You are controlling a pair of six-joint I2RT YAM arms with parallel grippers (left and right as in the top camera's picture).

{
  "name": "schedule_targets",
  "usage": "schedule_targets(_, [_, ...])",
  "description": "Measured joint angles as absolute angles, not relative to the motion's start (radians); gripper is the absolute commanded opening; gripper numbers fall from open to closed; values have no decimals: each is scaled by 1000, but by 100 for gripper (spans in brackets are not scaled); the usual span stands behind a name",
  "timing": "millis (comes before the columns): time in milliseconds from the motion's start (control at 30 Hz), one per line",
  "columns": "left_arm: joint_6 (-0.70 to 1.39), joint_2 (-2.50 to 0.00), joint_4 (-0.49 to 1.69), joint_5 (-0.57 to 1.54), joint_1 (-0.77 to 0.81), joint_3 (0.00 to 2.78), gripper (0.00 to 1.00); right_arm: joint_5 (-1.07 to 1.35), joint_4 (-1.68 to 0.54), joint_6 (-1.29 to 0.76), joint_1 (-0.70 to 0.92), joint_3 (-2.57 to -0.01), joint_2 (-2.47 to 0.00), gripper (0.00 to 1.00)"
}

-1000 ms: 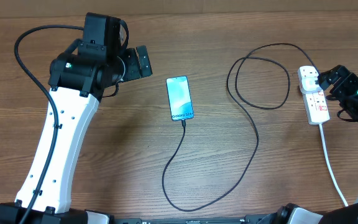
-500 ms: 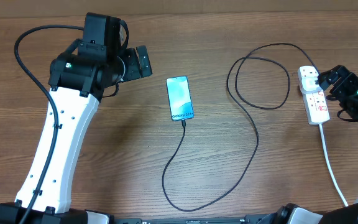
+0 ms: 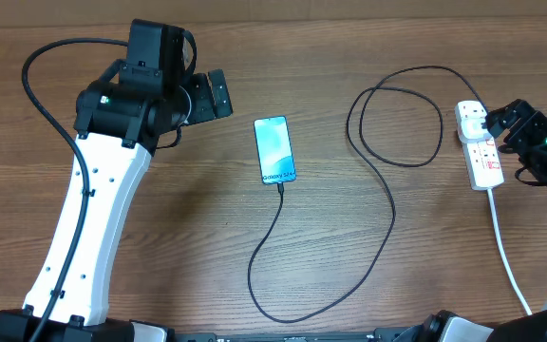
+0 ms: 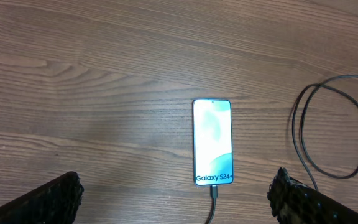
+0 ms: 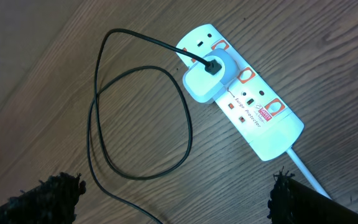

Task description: Plug charger to phone and switch on socket

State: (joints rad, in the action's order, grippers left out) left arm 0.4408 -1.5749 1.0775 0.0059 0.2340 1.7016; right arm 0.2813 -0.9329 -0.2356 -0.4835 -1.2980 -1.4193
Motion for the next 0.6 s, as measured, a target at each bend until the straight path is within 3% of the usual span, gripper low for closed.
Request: schedule_targets(600, [441,-1544,1047,-70,234,1700,100,281,-933,-236,-484,-1298,-1419,100])
